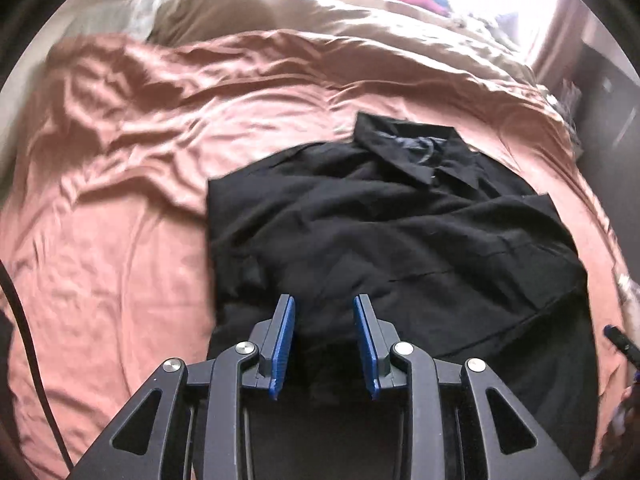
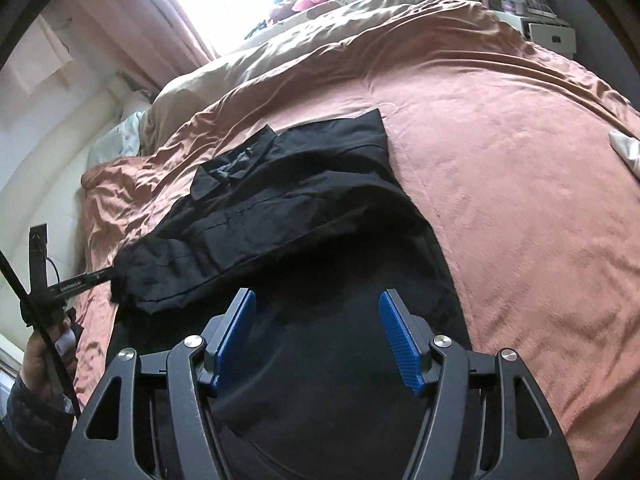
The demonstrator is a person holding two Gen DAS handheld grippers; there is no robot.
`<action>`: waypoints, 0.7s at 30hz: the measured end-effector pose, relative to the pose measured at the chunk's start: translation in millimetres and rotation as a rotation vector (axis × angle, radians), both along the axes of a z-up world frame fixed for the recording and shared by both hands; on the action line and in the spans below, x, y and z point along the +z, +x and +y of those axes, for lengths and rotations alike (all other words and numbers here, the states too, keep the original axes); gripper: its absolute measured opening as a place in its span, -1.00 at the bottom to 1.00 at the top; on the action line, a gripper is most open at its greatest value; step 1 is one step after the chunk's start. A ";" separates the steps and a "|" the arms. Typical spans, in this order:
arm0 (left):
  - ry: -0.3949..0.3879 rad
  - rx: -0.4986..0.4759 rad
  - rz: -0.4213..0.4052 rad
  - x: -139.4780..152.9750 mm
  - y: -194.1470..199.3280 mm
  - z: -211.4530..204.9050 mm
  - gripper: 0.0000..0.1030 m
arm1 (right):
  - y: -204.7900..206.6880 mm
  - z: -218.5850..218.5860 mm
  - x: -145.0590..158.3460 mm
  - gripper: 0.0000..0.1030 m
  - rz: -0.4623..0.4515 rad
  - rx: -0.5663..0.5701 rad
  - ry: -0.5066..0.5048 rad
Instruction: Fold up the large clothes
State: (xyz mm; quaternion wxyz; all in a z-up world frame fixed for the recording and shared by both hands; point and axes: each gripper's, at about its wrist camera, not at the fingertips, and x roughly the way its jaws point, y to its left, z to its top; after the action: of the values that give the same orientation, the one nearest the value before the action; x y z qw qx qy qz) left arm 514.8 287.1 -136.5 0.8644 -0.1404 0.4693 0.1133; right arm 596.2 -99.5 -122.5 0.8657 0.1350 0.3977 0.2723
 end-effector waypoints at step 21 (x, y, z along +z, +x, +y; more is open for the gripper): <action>0.108 -0.087 0.002 -0.8 13.5 -13.7 -0.92 | 57.7 46.9 -5.7 0.01 0.106 0.001 0.013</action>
State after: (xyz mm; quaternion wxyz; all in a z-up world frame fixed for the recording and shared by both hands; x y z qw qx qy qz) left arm 528.4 273.4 -137.3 0.8743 -0.0729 0.4692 0.1011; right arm 653.9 -52.6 -128.2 0.8424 0.1546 0.4412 0.2680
